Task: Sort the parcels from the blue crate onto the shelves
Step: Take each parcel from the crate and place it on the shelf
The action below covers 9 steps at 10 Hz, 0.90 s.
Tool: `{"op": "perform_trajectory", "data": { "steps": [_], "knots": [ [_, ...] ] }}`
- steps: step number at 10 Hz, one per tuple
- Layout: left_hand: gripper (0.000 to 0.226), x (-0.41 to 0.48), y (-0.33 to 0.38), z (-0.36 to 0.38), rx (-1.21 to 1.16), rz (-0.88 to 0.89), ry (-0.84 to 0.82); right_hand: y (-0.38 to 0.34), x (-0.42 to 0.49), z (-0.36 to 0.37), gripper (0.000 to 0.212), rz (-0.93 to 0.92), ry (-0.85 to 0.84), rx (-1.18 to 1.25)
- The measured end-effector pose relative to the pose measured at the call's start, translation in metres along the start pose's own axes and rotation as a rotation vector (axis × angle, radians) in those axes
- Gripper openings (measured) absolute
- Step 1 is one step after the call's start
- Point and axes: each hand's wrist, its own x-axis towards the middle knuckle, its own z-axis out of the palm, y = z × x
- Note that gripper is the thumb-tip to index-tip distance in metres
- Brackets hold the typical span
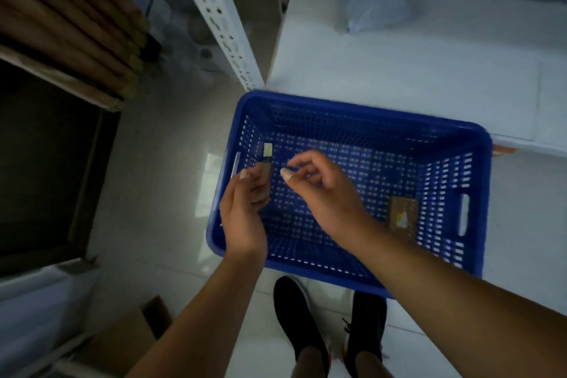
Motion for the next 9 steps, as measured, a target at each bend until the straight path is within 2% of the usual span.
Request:
{"op": "perform_trajectory", "data": {
  "steps": [2, 3, 4, 5, 6, 7, 8, 9],
  "knots": [
    [0.029, 0.06, -0.068, 0.002, -0.009, -0.154, 0.157, 0.076, 0.068, 0.044, 0.028, 0.098, -0.098, -0.088],
    [0.045, 0.11, -0.11, 0.012, -0.066, -0.263, 0.297, 0.12, 0.118, 0.067, 0.033, 0.108, -0.123, -0.15],
    [0.068, 0.164, -0.148, 0.024, -0.086, -0.528, 0.411, 0.161, 0.169, 0.092, 0.044, 0.096, -0.151, -0.197],
    [0.054, 0.204, -0.181, 0.032, -0.195, -0.597, 0.464, 0.198, 0.219, 0.114, 0.059, 0.095, -0.203, -0.306],
    [0.054, 0.216, -0.196, 0.032, 0.496, -0.699, 0.23, 0.222, 0.262, 0.128, 0.066, 0.115, -0.259, -0.437],
    [0.06, 0.249, -0.232, 0.024, 0.945, -0.464, 0.071, 0.239, 0.29, 0.134, 0.06, 0.118, -0.341, -0.543],
    [0.055, 0.252, -0.235, 0.013, -0.026, -0.699, 0.298, 0.239, 0.289, 0.132, 0.047, 0.126, -0.322, -0.537],
    [0.055, 0.223, -0.218, 0.011, -0.229, -0.64, 0.388, 0.221, 0.258, 0.113, 0.06, 0.127, -0.219, -0.499]
  ]
}}
